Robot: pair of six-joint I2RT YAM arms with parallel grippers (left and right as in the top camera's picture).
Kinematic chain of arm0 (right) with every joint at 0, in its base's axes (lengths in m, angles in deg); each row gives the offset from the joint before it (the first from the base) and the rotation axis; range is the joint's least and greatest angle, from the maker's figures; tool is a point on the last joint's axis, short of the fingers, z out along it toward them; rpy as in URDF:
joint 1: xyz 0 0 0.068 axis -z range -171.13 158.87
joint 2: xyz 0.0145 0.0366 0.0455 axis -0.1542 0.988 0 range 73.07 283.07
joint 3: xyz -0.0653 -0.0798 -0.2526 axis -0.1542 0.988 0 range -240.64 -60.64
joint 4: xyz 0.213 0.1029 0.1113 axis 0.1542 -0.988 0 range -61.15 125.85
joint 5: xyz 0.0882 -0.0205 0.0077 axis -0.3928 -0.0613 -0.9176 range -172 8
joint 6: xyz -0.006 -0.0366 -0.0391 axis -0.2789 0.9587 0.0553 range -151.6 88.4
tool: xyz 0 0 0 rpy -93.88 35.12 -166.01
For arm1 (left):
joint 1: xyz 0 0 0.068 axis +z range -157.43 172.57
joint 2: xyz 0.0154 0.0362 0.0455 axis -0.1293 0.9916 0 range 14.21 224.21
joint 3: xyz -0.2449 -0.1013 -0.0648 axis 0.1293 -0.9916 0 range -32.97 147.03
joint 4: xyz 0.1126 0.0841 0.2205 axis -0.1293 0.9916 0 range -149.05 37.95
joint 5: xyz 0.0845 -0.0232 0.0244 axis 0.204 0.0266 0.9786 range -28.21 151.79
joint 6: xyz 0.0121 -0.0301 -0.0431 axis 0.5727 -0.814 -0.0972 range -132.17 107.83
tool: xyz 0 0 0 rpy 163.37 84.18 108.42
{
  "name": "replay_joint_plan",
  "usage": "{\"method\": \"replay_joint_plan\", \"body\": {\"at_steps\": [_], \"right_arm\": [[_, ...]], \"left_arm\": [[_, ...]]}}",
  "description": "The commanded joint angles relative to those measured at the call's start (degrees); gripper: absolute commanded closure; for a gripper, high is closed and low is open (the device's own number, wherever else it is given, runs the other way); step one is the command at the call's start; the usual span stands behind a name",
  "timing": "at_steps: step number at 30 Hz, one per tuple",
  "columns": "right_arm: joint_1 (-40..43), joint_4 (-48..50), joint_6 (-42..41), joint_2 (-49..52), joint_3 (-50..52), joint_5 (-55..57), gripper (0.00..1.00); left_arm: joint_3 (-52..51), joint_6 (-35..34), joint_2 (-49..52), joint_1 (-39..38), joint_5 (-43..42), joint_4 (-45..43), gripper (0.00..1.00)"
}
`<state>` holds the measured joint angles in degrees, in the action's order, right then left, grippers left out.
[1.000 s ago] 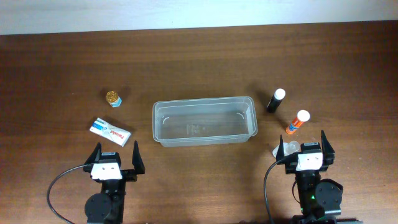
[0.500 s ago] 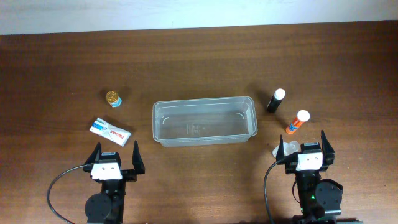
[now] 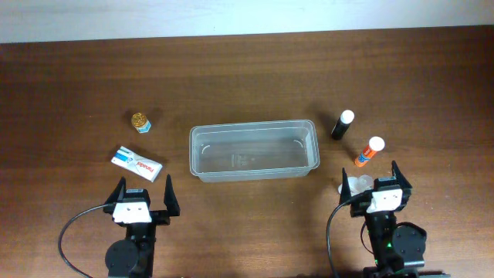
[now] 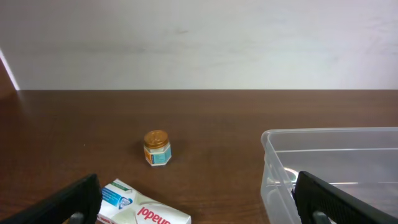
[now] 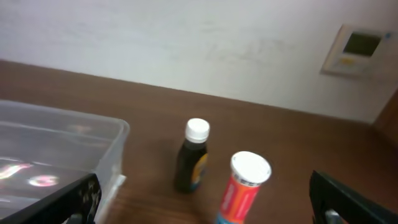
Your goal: Pack container
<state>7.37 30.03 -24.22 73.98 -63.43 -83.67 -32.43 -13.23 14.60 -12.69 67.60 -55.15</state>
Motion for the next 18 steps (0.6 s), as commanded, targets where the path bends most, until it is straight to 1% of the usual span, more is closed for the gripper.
{"method": "replay_joint_plan", "body": {"at_steps": [1,6,8,13,16,18], "right_arm": [[-0.35,-1.38,-4.92,1.99,-7.63,-2.91,0.02],[-0.35,-11.41,-4.96,11.06,-23.10,-2.91,0.02],[-0.35,-18.16,-6.25,16.46,-30.75,-3.10,0.02],[-0.35,-39.60,-7.48,33.24,-51.12,-3.15,0.02],[-0.35,-50.40,-7.48,41.99,-60.63,-3.34,0.02],[-0.35,-55.43,-7.50,46.36,-64.48,-3.32,0.02]], "left_arm": [[0.00,1.11,0.02,0.28,-0.04,0.46,0.01],[0.00,1.11,0.02,0.28,-0.04,0.46,0.01],[0.00,1.11,0.02,0.28,-0.04,0.46,0.01],[0.00,1.11,0.02,0.28,-0.04,0.46,0.01],[0.00,1.11,0.02,0.28,-0.04,0.46,0.01],[0.00,1.11,0.02,0.28,-0.04,0.46,0.01]]}}
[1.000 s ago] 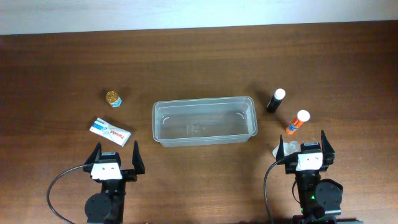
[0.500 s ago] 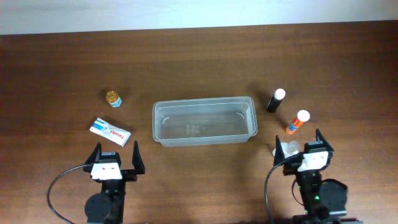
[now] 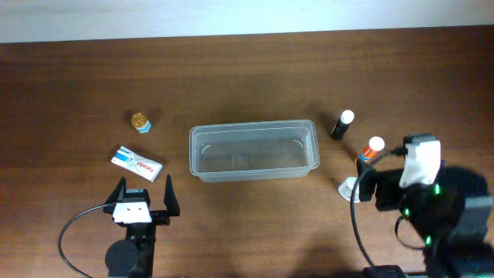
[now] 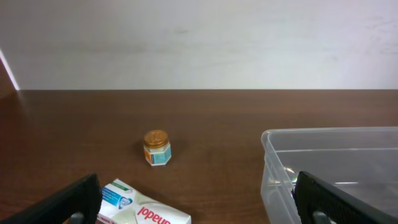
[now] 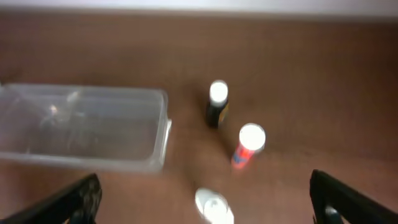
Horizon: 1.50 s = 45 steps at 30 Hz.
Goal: Pack container
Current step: 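Move right gripper down over the small white bottle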
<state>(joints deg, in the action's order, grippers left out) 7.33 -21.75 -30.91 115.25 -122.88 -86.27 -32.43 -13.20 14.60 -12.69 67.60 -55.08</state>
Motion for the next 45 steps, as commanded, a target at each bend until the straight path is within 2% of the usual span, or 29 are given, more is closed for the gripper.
{"method": "replay_joint_plan", "body": {"at_steps": [1,11,16,21,25,31,45], "right_arm": [[-0.31,-5.35,-0.81,6.91,-6.16,-1.20,0.02],[-0.31,-12.55,-2.91,16.94,-7.21,-11.69,0.02],[-0.28,-17.70,-3.15,16.96,-7.21,-11.58,0.02],[-0.31,-23.21,-11.50,17.07,-7.21,-5.97,0.02],[-0.31,-22.84,-11.98,17.09,-7.21,-2.82,0.02],[-0.31,-20.98,-13.44,18.40,-7.08,7.69,0.02],[-0.31,-16.94,-9.90,29.46,-4.72,8.85,0.02]], "left_arm": [[0.00,1.09,0.02,0.28,-0.04,0.39,0.01],[0.00,1.09,0.02,0.28,-0.04,0.39,0.01],[0.00,1.09,0.02,0.28,-0.04,0.39,0.01],[0.00,1.09,0.02,0.28,-0.04,0.39,0.01],[0.00,1.09,0.02,0.28,-0.04,0.39,0.01],[0.00,1.09,0.02,0.28,-0.04,0.39,0.01],[0.00,1.09,0.02,0.28,-0.04,0.39,0.01]]}}
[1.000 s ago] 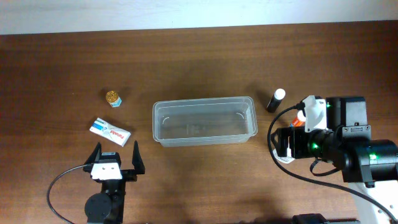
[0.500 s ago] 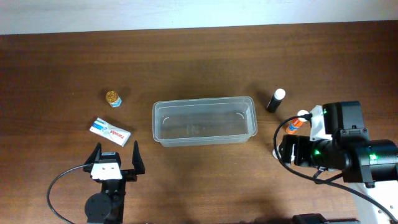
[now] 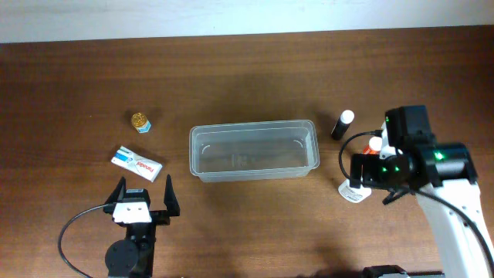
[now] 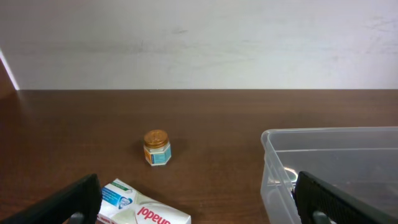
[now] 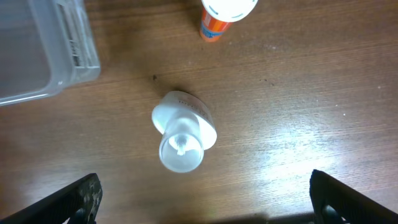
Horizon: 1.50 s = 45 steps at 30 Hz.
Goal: Pack container
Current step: 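Move right gripper down over the small white bottle, then close right gripper on the small white bottle and lift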
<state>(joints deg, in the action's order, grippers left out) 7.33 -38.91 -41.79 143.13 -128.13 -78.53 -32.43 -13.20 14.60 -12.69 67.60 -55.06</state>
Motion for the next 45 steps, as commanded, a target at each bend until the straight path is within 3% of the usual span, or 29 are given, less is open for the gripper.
{"method": "replay_joint_plan", "body": {"at_steps": [1,11,25,37,45], "right_arm": [[-0.31,0.22,0.96,2.25,0.52,1.09,0.02],[-0.31,1.53,0.87,8.74,0.52,-5.29,0.00],[-0.31,2.75,0.24,13.57,0.68,-6.69,0.24],[-0.31,6.60,0.26,13.57,8.81,-6.67,0.24],[-0.31,9.84,0.28,13.55,8.96,-6.62,0.27]], "left_arm": [[0.00,1.09,0.02,0.28,-0.04,0.37,0.01],[0.00,1.09,0.02,0.28,-0.04,0.37,0.01],[0.00,1.09,0.02,0.28,-0.04,0.37,0.01],[0.00,1.09,0.02,0.28,-0.04,0.37,0.01],[0.00,1.09,0.02,0.28,-0.04,0.37,0.01]]}}
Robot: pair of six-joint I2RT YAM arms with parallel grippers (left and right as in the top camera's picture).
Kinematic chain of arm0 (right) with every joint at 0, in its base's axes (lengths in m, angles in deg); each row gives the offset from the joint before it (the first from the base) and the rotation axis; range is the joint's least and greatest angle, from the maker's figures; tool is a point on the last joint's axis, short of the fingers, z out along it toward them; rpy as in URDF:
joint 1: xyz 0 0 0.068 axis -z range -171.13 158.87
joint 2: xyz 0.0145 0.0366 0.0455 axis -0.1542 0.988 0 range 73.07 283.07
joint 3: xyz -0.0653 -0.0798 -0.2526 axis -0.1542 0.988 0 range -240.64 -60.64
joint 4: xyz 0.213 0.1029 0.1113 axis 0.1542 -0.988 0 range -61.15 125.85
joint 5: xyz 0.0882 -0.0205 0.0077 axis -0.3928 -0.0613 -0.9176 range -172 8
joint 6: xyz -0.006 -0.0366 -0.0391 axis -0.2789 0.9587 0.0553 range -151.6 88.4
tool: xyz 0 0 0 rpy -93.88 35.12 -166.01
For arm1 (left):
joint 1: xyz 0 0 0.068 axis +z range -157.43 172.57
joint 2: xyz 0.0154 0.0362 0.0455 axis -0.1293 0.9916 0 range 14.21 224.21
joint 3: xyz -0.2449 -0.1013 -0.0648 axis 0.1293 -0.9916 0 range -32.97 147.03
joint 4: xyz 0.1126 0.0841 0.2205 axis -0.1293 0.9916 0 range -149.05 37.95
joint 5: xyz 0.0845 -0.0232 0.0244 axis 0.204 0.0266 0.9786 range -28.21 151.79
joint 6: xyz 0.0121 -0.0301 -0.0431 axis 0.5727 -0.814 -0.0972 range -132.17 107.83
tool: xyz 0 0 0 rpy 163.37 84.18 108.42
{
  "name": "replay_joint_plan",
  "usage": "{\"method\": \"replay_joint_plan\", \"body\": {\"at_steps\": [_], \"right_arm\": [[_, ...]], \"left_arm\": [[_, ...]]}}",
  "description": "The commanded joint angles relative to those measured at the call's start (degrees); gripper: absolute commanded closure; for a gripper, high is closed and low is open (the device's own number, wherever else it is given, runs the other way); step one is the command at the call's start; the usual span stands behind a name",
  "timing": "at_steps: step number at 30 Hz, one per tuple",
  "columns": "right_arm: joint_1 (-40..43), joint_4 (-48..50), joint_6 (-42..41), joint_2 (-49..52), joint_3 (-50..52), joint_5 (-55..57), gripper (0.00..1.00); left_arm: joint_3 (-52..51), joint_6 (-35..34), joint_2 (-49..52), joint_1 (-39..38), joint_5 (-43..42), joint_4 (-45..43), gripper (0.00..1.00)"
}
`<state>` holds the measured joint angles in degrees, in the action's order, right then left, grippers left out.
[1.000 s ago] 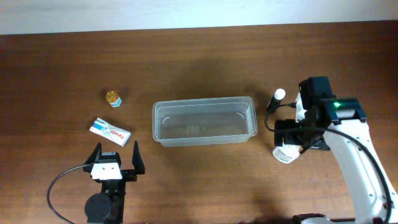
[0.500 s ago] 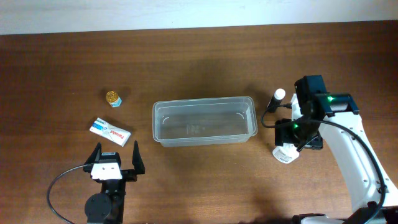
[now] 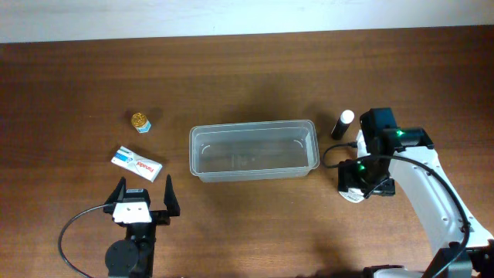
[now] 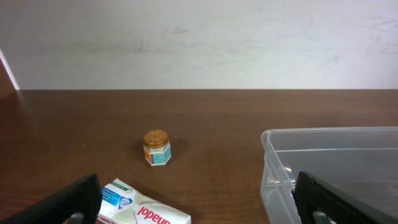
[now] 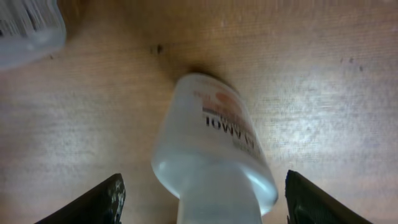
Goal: Pack container
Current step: 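Close right gripper on the small white bottle and lift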
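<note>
A clear plastic container (image 3: 252, 150) sits mid-table, and its corner (image 5: 28, 28) shows in the right wrist view. My right gripper (image 3: 357, 184) is lowered and open over a white translucent bottle (image 5: 211, 149), with one finger (image 5: 102, 199) on each side and not touching it. Under the wrist the bottle's base (image 3: 352, 196) peeks out. A black bottle with a white cap (image 3: 343, 123) stands beyond it. On the left are a small gold-lidded jar (image 3: 140, 121) and a white box (image 3: 137, 163). My left gripper (image 3: 143, 201) rests open at the front edge.
In the left wrist view the jar (image 4: 157, 147) and the box (image 4: 143, 208) lie ahead on the left, and the container wall (image 4: 273, 174) is on the right. A white wall runs behind the dark wooden table (image 3: 247, 69).
My right gripper was well above the white bottle and is now close down on it, fingers on either side. The orange tube is now covered by the arm overhead. The left arm has not moved.
Both grippers rested open at the front edge. Then the right arm was raised, looking down on the container, both bottles and the orange tube. Later it stood right over the white bottle, and now its open fingers flank that bottle. No object has moved.
</note>
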<state>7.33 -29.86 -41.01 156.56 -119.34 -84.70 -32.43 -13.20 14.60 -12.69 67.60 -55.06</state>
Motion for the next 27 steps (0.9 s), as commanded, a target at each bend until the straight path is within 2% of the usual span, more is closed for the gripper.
{"method": "replay_joint_plan", "body": {"at_steps": [1,5,9,15,27], "right_arm": [[-0.31,1.42,-0.50,0.15,0.17,-0.46,0.28],[-0.31,2.64,-0.26,0.15,0.20,-0.04,0.35],[-0.31,2.10,0.13,0.15,0.20,-0.07,0.48],[-0.31,0.35,0.15,0.15,0.20,-0.04,0.55],[-0.31,0.04,1.03,0.15,0.20,0.37,0.56]], "left_arm": [[0.00,1.09,0.02,0.28,-0.04,0.37,0.01],[0.00,1.09,0.02,0.28,-0.04,0.37,0.01],[0.00,1.09,0.02,0.28,-0.04,0.37,0.01],[0.00,1.09,0.02,0.28,-0.04,0.37,0.00],[0.00,1.09,0.02,0.28,-0.04,0.37,0.01]]}}
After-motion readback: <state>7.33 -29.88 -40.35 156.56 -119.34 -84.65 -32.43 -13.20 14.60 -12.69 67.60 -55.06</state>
